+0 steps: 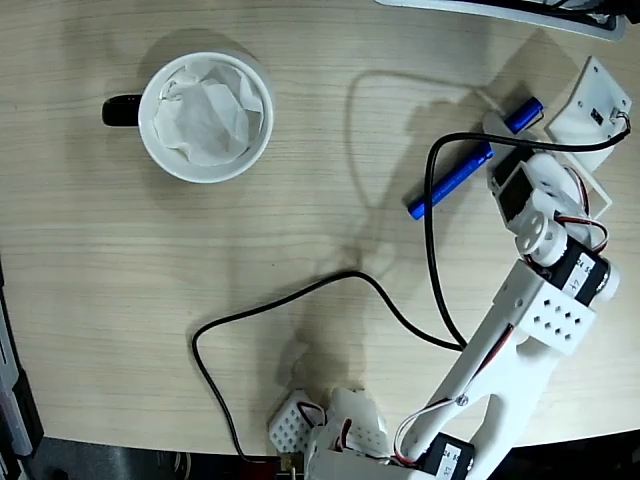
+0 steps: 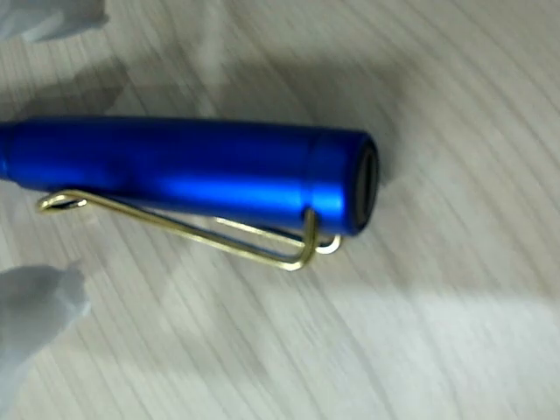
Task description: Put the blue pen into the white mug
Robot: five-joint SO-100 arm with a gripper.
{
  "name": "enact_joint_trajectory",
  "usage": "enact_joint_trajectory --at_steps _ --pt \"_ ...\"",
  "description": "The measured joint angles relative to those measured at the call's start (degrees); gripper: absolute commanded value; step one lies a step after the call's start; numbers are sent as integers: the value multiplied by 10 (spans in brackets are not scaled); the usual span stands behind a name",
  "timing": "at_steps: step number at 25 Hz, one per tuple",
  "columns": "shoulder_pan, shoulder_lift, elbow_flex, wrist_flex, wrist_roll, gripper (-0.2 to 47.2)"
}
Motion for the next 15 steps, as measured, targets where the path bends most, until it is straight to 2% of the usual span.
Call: enact_joint_trajectory --at_steps 10,15 --pt "0 -18 -2 -10 -2 197" --pt "0 -25 -2 -20 -2 163"
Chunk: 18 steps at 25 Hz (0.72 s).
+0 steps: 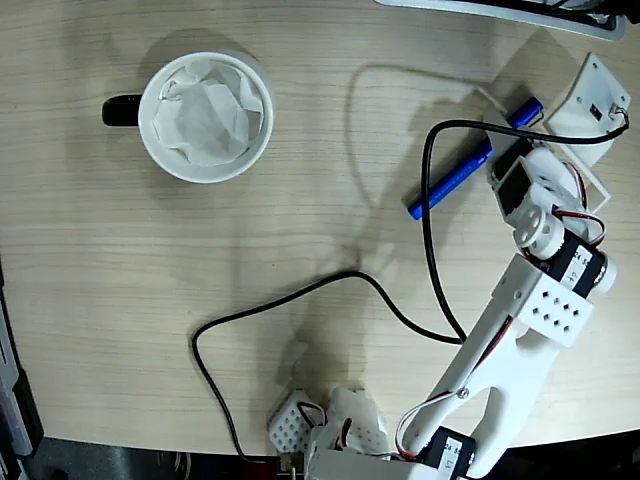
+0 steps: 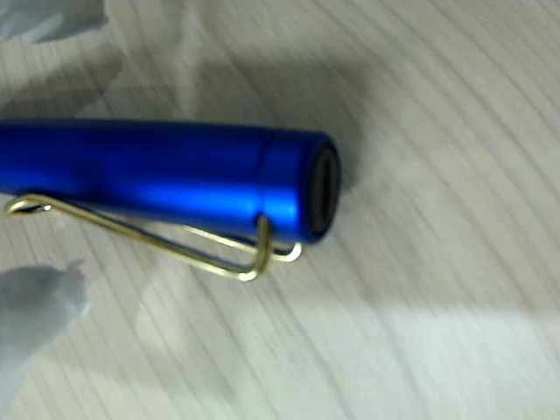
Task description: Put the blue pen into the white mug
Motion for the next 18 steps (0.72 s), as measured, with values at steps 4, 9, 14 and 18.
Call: enact_joint_trajectory --at_steps 4,9,14,18 --pt "1 -4 0 -9 0 134" --pt "0 -14 0 -11 0 119" --pt "0 -14 0 -11 0 77" --pt "0 -14 0 -11 0 12"
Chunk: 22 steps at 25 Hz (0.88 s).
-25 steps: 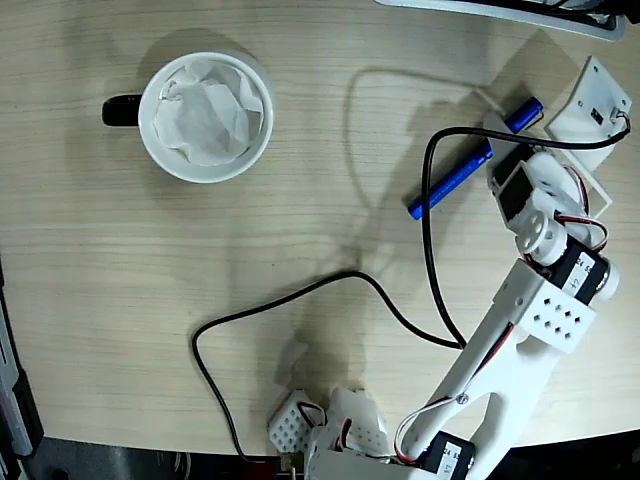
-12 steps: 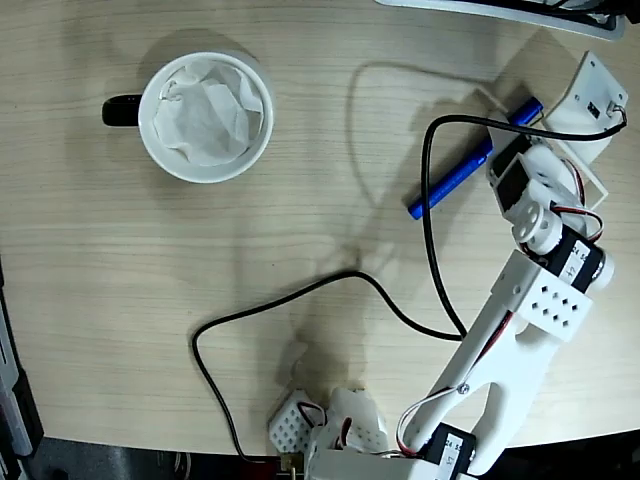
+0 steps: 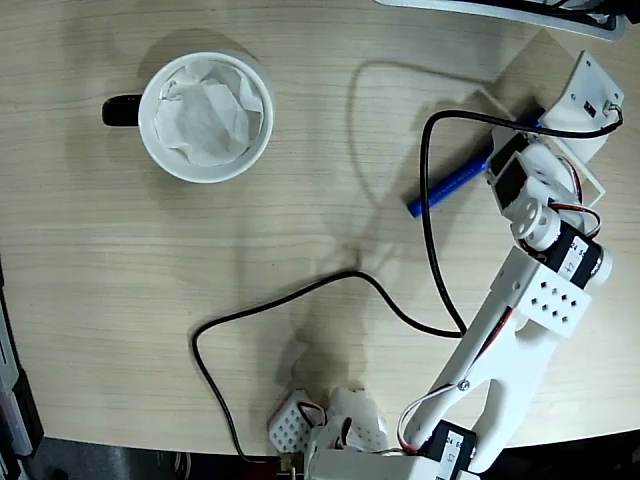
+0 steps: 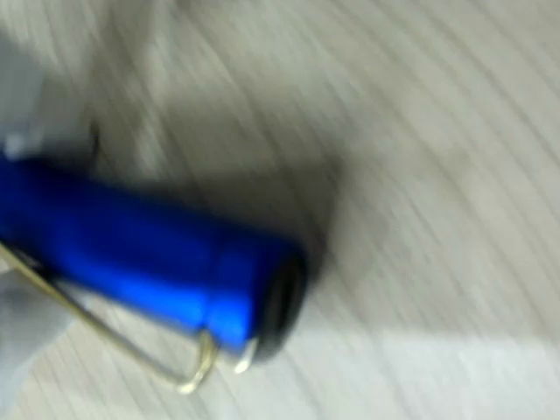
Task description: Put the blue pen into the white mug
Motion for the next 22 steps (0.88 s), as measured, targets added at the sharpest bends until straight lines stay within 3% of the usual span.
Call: enact_joint_trajectory --at_steps 22 --pt "0 31 1 0 2 1"
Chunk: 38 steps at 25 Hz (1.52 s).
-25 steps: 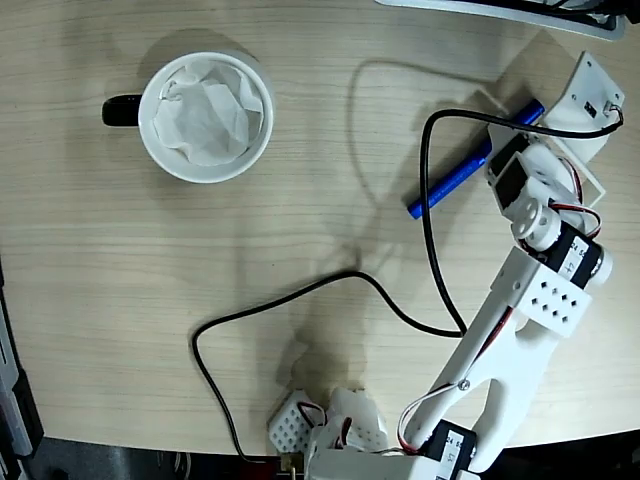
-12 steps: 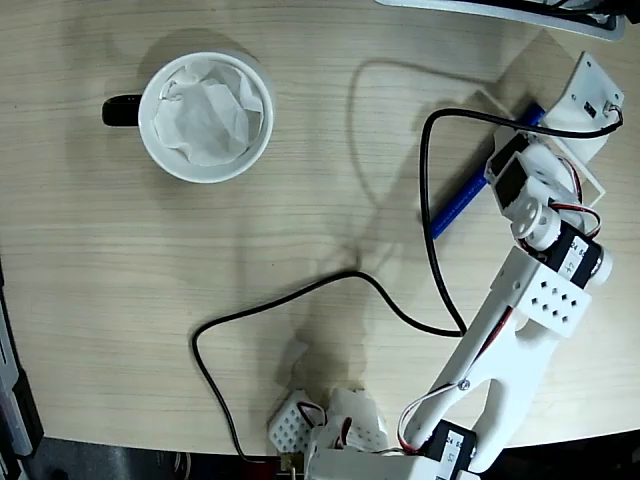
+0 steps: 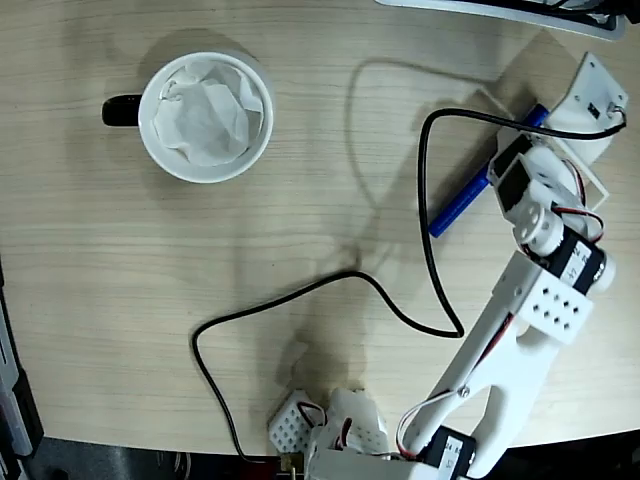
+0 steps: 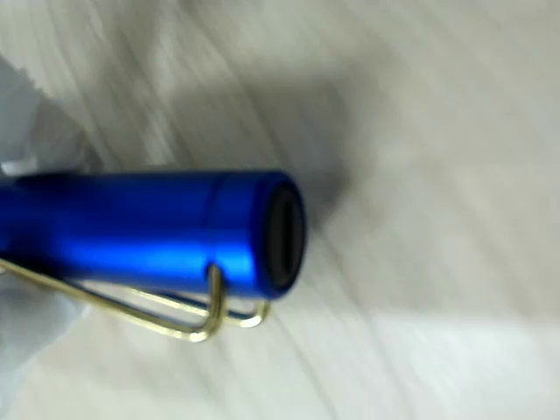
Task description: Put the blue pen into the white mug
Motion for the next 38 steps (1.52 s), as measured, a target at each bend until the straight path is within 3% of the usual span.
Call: enact_joint_trajectory --at_steps 8,19,28,38 --pt "-13 89 47 -16 0 1" --pt "-54 290 239 -221 0 1" --pt "-119 461 382 -354 2 1" --pt "-221 666 597 -589 -18 1"
